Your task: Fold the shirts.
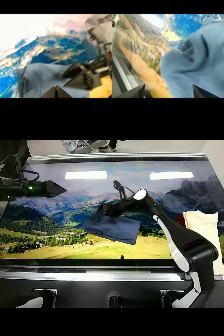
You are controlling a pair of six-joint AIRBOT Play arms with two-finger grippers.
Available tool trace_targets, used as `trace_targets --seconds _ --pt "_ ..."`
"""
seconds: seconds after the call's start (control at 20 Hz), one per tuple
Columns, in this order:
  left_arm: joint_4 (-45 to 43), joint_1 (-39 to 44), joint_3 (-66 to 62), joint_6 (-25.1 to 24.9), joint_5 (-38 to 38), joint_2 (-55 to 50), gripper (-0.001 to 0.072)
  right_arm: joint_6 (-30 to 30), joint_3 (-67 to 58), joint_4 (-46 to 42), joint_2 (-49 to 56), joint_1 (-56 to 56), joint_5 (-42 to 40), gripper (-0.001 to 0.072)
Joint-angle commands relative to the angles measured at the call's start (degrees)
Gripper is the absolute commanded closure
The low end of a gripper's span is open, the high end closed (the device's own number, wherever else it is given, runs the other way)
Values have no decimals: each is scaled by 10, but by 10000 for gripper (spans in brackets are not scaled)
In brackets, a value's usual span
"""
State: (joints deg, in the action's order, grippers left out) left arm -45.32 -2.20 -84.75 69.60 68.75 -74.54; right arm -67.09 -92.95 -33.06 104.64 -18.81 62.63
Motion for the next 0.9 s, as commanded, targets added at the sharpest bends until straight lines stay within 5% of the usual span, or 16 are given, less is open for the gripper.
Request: trace_targets --seconds 0.0,0.2,0.3,0.6,0.75,0.8,0.85 --pt "-38 -10 15 -3 4 3 685 -5 -1 -120 -38 61 115 18" --pt "-47 -33 15 -2 5 4 684 -44 9 -335 -110 176 236 39" --pt "-47 -38 15 -3 8 3 684 -61 89 -358 -141 198 228 99" --pt "-31 -37 15 -3 35 4 682 -3 378 -34 -160 196 -53 99" --pt "-26 -37 15 -2 39 4 682 -11 411 -27 -152 178 -76 117" --pt "-26 -37 15 -2 39 4 682 -10 411 -27 -147 168 -81 192" --pt "-26 -37 15 -2 39 4 682 -3 410 -25 -146 160 -104 384"
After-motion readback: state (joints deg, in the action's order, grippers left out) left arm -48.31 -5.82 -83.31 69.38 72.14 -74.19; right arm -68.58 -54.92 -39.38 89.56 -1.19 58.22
